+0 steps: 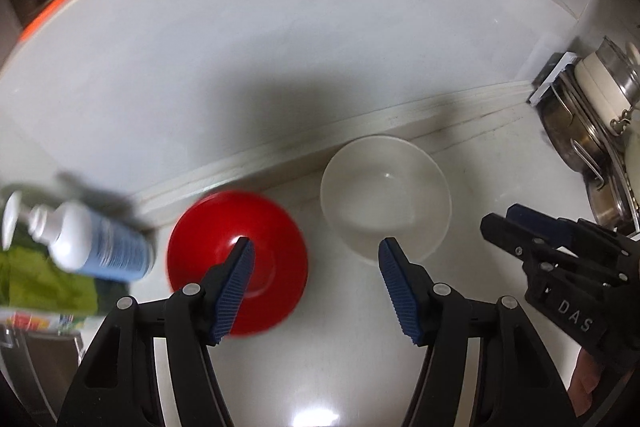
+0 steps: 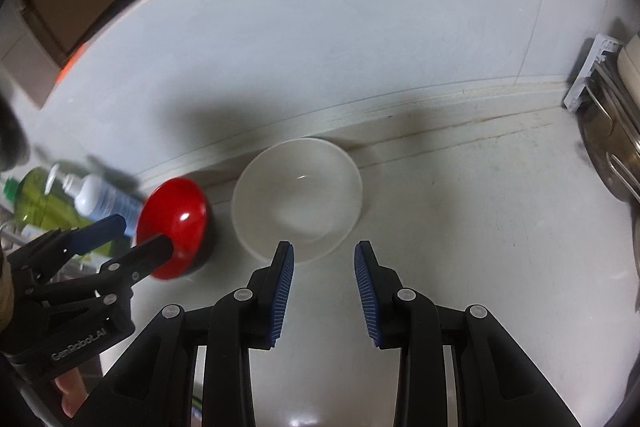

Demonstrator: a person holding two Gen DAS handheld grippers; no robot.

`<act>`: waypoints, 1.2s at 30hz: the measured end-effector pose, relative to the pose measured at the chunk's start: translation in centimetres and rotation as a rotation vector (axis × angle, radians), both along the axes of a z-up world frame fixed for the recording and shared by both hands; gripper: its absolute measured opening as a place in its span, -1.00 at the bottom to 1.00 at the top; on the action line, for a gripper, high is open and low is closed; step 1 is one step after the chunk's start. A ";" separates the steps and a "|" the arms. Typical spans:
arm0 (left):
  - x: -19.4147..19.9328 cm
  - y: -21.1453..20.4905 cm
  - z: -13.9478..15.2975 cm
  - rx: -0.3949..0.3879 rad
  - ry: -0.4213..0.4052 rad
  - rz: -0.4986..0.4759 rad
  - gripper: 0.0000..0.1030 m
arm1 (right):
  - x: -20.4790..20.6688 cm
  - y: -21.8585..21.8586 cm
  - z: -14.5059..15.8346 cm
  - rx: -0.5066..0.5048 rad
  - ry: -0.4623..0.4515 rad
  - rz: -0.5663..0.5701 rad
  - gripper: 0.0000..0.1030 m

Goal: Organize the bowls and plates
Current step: 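Move both grippers to the rim of the white bowl by the wall, then close the left gripper on the white bowl rim while the right gripper clamps it too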

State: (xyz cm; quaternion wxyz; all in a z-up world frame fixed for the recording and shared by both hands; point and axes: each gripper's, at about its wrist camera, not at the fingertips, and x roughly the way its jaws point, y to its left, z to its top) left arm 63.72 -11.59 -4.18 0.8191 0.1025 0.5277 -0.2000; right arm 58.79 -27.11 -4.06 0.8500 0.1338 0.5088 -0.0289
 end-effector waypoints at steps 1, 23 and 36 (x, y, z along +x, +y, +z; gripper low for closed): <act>0.4 -0.2 -0.2 -0.002 0.004 -0.006 0.22 | 0.4 -0.3 -0.3 0.002 0.005 -0.004 -0.36; 7.4 -3.3 -6.4 0.018 0.144 -0.016 -0.35 | 5.7 -3.1 -6.5 0.074 0.140 -0.108 -0.37; 7.9 -3.4 -8.3 0.013 0.201 -0.007 -0.76 | 6.7 -3.0 -8.6 0.090 0.198 -0.108 -0.78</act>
